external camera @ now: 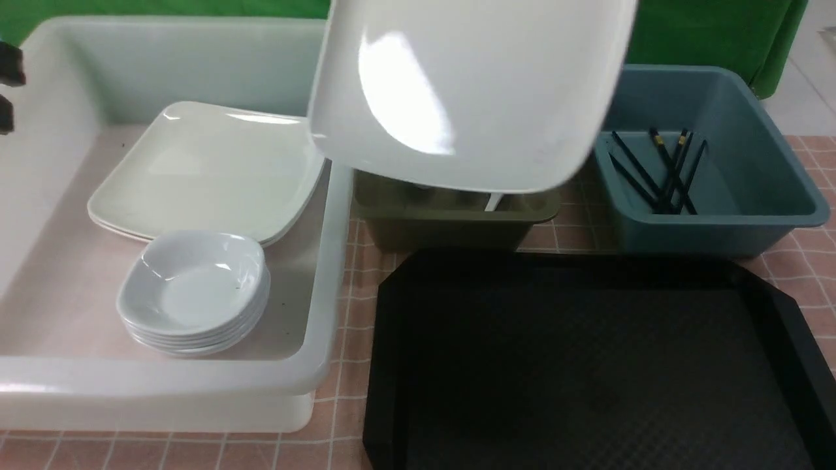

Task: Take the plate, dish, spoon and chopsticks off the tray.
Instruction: Use the right arm to put the plate into the large storage box on the left

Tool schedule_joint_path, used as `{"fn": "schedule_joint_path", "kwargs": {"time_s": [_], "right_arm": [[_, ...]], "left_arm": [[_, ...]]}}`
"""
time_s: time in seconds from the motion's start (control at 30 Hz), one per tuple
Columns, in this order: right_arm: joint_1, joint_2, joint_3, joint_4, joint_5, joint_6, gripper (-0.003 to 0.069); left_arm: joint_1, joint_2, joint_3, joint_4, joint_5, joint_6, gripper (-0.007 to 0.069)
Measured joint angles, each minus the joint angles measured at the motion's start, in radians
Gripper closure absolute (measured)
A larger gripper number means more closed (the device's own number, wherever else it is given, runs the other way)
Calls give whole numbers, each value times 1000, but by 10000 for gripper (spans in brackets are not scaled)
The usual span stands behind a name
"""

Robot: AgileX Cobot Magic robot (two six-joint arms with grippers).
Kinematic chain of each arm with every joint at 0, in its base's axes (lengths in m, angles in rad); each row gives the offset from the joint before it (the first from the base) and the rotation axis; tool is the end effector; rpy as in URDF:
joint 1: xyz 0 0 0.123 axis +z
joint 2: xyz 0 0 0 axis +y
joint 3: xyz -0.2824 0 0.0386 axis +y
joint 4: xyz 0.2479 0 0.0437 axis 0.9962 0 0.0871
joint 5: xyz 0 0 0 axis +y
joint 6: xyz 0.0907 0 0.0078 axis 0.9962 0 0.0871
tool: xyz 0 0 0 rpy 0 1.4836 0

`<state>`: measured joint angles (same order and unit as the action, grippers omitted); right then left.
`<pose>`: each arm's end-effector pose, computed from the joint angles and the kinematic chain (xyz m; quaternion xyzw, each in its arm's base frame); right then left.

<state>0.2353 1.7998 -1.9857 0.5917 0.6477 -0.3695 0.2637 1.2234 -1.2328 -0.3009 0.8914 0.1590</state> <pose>0.4007 0.1276 0.4536 -0.1466 0.7824 0.2396 0.5559 0.2478 0.0451 0.3858 -0.0909 0.9117 -0.0619 0.3959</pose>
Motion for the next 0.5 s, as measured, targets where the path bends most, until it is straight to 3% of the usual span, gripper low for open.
{"fn": "schedule_joint_path", "kwargs": {"time_s": [0.2, 0.5], "right_arm": [[135, 171, -137, 76, -146, 52, 578], [305, 351, -174, 86, -441, 96, 578]], "left_arm": [[53, 0, 0, -100, 17, 50, 627], [53, -3, 0, -117, 30, 67, 627]]}}
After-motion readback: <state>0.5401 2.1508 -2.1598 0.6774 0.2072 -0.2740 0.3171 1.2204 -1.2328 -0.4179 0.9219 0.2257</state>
